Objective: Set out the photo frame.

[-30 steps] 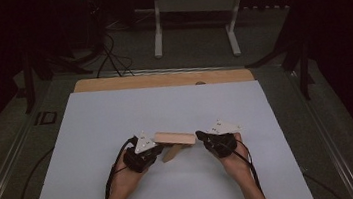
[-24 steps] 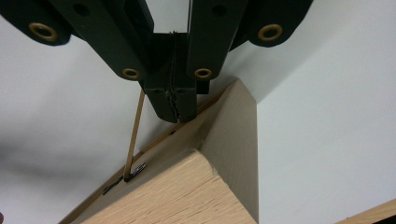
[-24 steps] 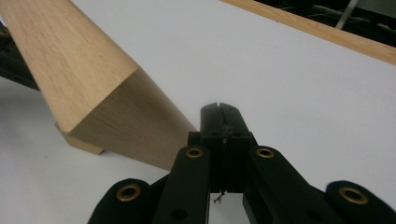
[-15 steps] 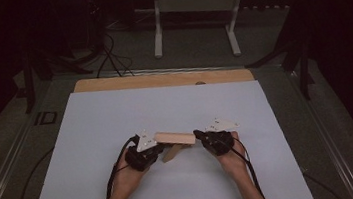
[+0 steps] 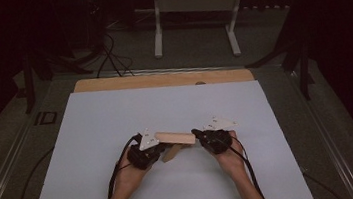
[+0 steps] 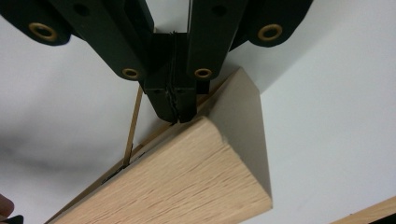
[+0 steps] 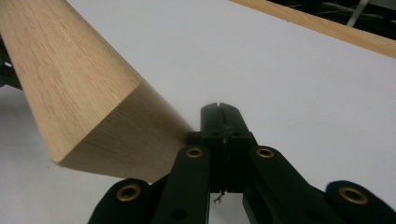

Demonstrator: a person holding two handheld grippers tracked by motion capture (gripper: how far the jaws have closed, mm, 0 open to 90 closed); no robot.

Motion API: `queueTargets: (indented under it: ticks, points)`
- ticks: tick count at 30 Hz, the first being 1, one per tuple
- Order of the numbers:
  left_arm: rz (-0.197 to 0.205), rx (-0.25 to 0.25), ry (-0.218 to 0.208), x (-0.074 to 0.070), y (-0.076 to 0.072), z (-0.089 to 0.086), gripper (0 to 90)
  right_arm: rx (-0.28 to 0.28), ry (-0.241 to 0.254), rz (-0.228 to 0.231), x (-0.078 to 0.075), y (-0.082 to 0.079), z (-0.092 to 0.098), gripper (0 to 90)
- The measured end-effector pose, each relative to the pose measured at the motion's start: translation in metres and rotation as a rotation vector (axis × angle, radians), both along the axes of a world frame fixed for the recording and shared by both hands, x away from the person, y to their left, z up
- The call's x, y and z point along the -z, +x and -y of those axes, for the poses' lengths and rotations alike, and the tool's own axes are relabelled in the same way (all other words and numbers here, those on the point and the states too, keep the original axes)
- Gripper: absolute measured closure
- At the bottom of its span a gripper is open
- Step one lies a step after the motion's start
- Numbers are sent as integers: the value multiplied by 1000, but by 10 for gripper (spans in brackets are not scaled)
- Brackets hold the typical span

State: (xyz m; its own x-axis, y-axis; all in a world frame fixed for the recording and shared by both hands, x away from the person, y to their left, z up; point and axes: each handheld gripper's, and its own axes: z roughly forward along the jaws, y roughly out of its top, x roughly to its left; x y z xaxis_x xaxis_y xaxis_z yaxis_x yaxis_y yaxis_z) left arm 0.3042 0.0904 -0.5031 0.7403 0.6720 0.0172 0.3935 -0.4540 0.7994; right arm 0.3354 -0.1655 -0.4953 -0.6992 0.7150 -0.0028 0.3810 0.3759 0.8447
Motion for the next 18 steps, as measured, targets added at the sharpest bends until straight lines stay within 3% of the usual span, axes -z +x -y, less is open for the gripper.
queueTargets:
  ticks: [18]
  points:
    - [1, 5, 13, 0, 1, 2, 893, 0, -8, 10, -4, 4, 4, 880]
